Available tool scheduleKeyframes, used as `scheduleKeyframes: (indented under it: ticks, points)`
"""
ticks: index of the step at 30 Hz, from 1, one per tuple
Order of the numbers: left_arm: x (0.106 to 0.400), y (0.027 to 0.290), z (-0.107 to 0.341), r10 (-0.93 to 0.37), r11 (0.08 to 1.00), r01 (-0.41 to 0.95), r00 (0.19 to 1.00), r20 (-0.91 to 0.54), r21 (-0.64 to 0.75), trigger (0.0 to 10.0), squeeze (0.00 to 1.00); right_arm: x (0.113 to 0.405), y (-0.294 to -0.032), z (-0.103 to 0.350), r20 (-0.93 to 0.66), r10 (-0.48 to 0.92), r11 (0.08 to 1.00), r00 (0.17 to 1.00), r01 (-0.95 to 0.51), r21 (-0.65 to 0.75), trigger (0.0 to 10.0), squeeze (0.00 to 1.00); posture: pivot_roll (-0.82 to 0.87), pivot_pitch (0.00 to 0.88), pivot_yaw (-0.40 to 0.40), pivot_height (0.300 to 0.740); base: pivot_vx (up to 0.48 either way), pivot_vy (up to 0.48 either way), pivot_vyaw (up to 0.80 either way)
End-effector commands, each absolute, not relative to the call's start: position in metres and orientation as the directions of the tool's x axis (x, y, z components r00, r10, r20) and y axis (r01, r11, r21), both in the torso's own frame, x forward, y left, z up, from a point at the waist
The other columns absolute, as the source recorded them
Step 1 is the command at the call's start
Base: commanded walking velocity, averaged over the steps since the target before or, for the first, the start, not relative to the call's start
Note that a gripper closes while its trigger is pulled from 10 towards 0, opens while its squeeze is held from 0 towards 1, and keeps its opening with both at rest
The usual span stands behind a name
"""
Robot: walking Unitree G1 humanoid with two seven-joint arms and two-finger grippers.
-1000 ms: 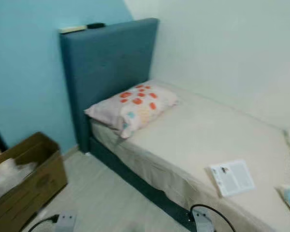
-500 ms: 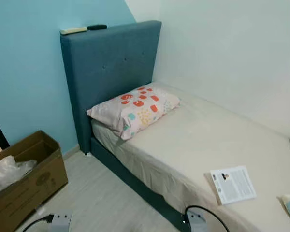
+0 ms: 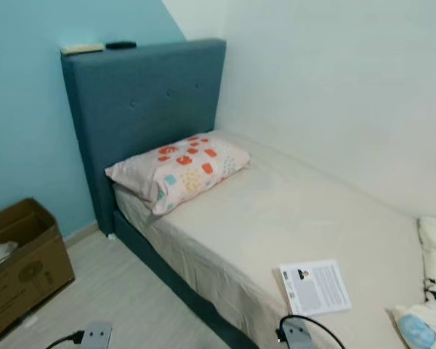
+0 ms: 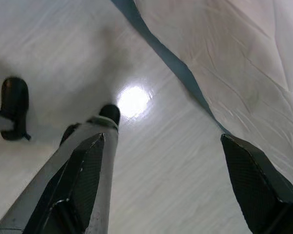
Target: Clean up the room
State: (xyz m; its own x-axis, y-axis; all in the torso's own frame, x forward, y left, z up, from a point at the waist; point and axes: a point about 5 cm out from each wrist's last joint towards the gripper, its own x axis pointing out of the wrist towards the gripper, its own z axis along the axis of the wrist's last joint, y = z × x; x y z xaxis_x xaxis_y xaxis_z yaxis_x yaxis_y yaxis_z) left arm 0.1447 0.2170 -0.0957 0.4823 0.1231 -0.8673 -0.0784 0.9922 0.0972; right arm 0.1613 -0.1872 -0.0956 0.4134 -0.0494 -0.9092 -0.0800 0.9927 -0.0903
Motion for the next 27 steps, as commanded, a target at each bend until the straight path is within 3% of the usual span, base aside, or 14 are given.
scheduleKeyframes:
  ticks: [1,11,20,27]
  points:
    - [0.145,0.216,-0.096,0.128,0.991,-0.101,0.479,-0.868,0.091,10.0,0.00,0.163,-0.186,-0.095,-0.908,-0.046,0.990,0.416,-0.101,-0.097,10.0,0.00,0.21,0.000,-0.140,0.740,0.000,0.000,0.00]
    - [0.156,0.212,-0.092,0.110,0.993,-0.086,0.522,-0.846,0.076,10.0,0.00,0.166,-0.186,-0.094,-0.905,-0.044,0.989,0.424,-0.113,-0.100,10.0,0.00,0.21,0.000,-0.147,0.740,0.000,0.000,0.00]
    - [0.166,0.209,-0.088,0.093,0.996,-0.067,0.547,-0.832,0.067,10.0,0.00,0.167,-0.191,-0.093,-0.902,-0.051,0.986,0.429,-0.120,-0.113,10.0,0.00,0.20,0.000,-0.154,0.740,0.275,0.000,0.00]
    - [0.164,0.206,-0.089,0.082,0.997,-0.055,0.544,-0.835,0.062,10.0,0.00,0.168,-0.194,-0.092,-0.898,-0.050,0.986,0.438,-0.119,-0.113,10.0,0.00,0.20,0.000,-0.165,0.740,0.288,0.000,-0.72]
